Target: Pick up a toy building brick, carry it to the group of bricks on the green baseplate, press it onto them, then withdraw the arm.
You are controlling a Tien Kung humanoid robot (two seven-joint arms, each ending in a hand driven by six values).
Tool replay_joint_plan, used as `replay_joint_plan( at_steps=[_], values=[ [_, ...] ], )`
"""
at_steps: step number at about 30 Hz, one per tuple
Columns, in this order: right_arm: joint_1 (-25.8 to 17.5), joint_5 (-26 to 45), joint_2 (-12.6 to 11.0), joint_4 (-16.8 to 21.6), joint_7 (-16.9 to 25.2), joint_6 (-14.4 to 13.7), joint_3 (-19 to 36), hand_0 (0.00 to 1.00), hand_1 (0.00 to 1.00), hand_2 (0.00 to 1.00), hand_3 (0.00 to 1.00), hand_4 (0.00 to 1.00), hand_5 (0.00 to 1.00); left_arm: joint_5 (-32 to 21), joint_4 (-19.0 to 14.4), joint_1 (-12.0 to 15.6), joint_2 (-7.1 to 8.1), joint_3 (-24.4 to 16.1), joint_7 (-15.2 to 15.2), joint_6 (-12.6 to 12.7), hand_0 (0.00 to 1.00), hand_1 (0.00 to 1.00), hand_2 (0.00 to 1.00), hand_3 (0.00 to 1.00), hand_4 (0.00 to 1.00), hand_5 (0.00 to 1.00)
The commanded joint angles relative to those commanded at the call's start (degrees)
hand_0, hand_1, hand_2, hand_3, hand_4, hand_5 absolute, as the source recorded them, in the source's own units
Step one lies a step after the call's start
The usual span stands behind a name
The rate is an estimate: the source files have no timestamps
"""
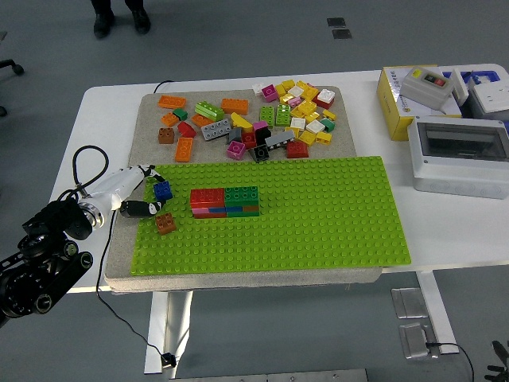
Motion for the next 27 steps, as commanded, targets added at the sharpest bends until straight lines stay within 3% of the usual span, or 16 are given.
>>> replay_joint_plan(
  at_steps=[15, 18, 27],
  values=[
    [0.0, 0.0, -0.1, 0.0, 0.0, 0.0, 0.0, 0.721, 0.681, 0.683, 0.711, 0.620, 0.957, -1.7, -0.6, 0.8, 0.15, -1.3, 0.2, -0.6, 0.998, 0.988, 0.960, 0.595, 0.438, 0.189],
    [-0.1, 0.0, -0.1, 0.0, 0.0, 0.0, 0.0, 0.721, 0.681, 0.683, 0.711, 0.620, 0.957, -3.1, -2.0, 1.7, 0.54, -3.3, 1.2, -1.5, 0.998, 0.988, 0.960, 0.595, 0.438, 0.189],
    [-0.2, -0.1, -0.3, 0.0, 0.2, -0.1, 0.1, 0.721, 0.682, 0.683, 0.711, 0.621, 0.959, -5.0, -11.4, 5.9, 2.53, -12.6, 8.1, -7.4, 0.998, 0.985, 0.962, 0.581, 0.458, 0.189]
  ],
)
